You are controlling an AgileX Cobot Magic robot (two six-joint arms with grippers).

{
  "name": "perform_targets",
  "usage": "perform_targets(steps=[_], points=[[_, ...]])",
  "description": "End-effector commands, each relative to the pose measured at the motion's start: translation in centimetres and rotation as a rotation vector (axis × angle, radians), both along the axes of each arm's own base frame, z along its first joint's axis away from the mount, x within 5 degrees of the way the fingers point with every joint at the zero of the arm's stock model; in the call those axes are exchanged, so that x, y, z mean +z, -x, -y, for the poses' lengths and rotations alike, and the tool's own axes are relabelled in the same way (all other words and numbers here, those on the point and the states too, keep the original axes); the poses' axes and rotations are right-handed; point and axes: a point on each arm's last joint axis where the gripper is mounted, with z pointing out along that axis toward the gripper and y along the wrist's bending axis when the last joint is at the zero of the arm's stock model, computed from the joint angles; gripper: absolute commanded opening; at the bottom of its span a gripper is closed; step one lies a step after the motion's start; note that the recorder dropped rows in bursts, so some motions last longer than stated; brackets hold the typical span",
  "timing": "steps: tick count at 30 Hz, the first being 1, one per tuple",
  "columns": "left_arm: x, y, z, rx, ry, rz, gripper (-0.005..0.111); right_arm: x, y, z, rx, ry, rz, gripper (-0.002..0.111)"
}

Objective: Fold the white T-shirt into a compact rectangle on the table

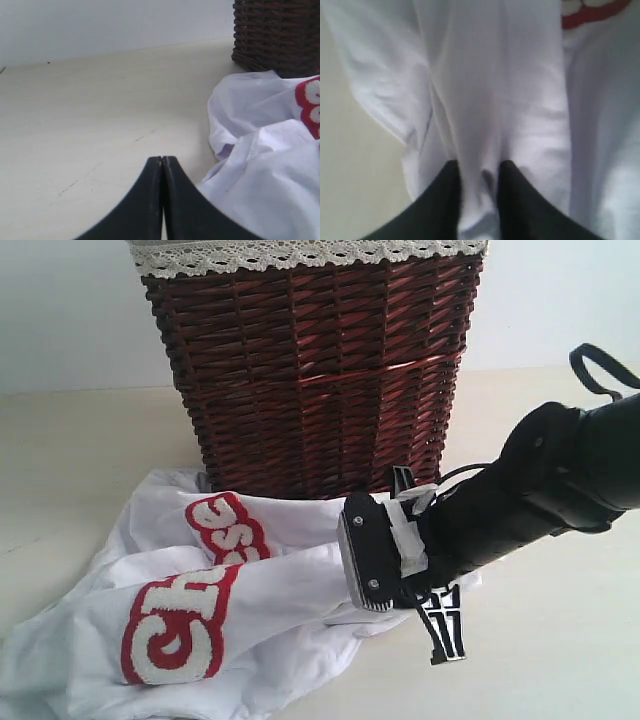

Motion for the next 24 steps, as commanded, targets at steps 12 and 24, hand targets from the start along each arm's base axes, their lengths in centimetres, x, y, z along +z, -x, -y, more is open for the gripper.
perform_targets(steps=[12, 24], points=[[0.2, 0.0, 0.0, -0.003, 0.005, 0.018, 0.000, 5.8, -0.9, -1.5, -0.144, -0.277, 0.064, 0.060], [0.2, 0.0, 0.0, -0.003, 0.005, 0.018, 0.000, 3.6, 3.8, -0.4, 0.192, -0.112, -0.219, 0.053]])
